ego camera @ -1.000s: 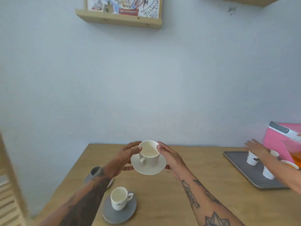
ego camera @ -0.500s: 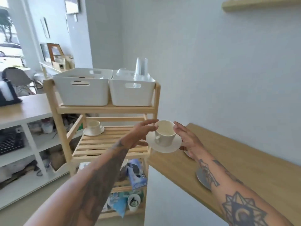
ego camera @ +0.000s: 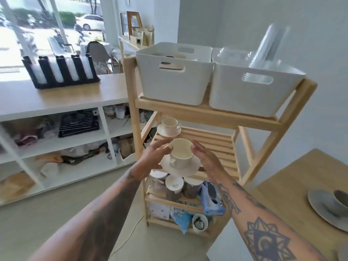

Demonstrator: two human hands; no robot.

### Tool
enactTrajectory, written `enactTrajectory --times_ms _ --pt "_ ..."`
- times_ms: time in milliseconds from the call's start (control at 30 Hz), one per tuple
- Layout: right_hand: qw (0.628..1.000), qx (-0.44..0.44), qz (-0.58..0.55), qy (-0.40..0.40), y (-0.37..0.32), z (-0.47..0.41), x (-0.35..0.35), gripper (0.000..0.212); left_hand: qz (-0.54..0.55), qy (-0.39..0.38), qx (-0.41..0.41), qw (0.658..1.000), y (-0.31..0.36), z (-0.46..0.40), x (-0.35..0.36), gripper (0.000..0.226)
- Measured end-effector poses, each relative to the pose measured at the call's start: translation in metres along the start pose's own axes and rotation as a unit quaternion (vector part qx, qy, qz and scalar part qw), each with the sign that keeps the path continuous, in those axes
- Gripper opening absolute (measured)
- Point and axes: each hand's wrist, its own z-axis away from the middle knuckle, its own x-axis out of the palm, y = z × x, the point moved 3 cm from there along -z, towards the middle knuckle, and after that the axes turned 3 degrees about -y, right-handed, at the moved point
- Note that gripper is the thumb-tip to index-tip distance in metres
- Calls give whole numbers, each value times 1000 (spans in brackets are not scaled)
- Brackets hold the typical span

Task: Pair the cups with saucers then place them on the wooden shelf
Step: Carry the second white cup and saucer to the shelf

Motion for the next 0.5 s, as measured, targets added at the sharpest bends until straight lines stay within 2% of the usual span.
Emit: enactTrajectory --times_ms 300,500 --pt "997 70 -11 26 52 -150 23 21 36 32 -1 999 -65 -146 -38 34" --pt "995 90 -16 28 72 -202 37 35 60 35 -11 998 -89 -197 -49 31"
